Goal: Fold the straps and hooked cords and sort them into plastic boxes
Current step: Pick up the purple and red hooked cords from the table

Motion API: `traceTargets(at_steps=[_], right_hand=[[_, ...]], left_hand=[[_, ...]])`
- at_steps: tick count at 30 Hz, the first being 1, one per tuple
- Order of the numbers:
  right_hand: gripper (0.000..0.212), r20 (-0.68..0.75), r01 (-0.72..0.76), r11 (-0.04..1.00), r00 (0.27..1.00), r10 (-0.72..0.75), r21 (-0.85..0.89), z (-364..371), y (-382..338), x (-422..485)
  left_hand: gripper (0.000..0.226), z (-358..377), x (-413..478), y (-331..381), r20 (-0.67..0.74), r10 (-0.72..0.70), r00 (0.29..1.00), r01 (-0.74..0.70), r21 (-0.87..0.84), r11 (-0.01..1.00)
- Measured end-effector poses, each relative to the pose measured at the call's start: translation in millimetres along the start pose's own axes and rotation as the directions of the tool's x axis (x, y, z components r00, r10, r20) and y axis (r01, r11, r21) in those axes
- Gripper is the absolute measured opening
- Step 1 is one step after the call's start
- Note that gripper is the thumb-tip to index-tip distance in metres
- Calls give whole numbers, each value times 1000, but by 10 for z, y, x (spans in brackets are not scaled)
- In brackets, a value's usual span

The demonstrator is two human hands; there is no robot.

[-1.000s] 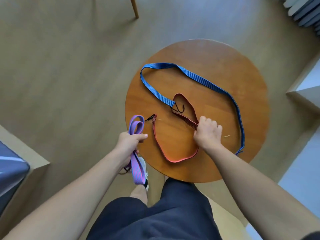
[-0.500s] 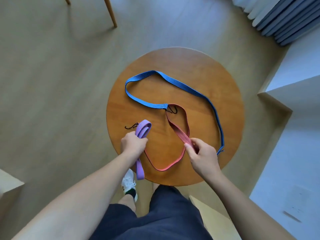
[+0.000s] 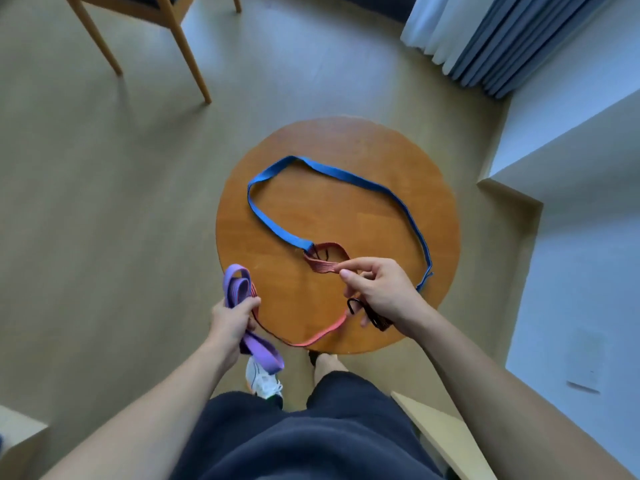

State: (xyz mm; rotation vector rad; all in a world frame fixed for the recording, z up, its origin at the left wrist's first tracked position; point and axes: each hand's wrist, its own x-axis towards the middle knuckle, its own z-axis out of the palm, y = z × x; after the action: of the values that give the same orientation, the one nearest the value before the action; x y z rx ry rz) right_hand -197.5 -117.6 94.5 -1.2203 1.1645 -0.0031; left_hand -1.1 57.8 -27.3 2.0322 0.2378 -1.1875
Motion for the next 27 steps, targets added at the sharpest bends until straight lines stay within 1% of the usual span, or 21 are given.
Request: traceTargets(at_steps=[3,6,9,10,12,14,16,17,19,21,23,25,26,27], right_hand=[[13,-14,-24,999,1000,25,43,213,170,-81],[15,48,-75,990,996,69,121,423,291,-135],[16,118,-122,973,988,100,198,630,293,-181],[17,138,-141,967,984,114,210,697,269,-202],[23,174,-185,961,973,150,206,817,198,-240],[25,217,-200,962,963,158,186,919,115,-283],[22,256,-189,958,958,132,215,1003,19,-343],[27,267,-173,954,958,105,244,1036,-38,-387],[42,249,-99,953,968,25,288,1078,-154,-477],[46,176,14,952,982,-71,304,1084,-280,-574],[35,84,135,944,982,-167,302,1053,-438,-676],[21,22,223,944,972,-235,245,999,-606,-770],[14,-18,260,951,965,-260,166,964,-682,-811],[10,-79,296,954,953,-292,44,929,-754,-841]], left_hand=[[19,-27,32,-91,-2,-18,1000,18,-74,997],[23,-143,54,-172,6,22,1000,-22,-57,998],[12,-322,2,-201,14,13,1000,-12,-68,998],[17,-388,-39,-192,24,7,1000,-5,-85,996],[36,-499,-136,-155,52,7,999,-1,-124,992],[53,-594,-283,-70,83,46,995,-32,-168,985],[55,-672,-451,57,118,100,988,-75,-205,976],[51,-709,-542,132,149,135,980,-100,-220,970],[33,-769,-722,291,236,223,946,-164,-243,956],[16,-804,-883,456,318,320,892,-242,-261,935],[14,-811,-1022,628,376,404,834,-311,-284,907],[23,-804,-1149,796,410,469,782,-365,-309,878],[27,-797,-1207,872,423,494,759,-382,-324,865],[26,-788,-1260,942,440,517,734,-395,-344,852]])
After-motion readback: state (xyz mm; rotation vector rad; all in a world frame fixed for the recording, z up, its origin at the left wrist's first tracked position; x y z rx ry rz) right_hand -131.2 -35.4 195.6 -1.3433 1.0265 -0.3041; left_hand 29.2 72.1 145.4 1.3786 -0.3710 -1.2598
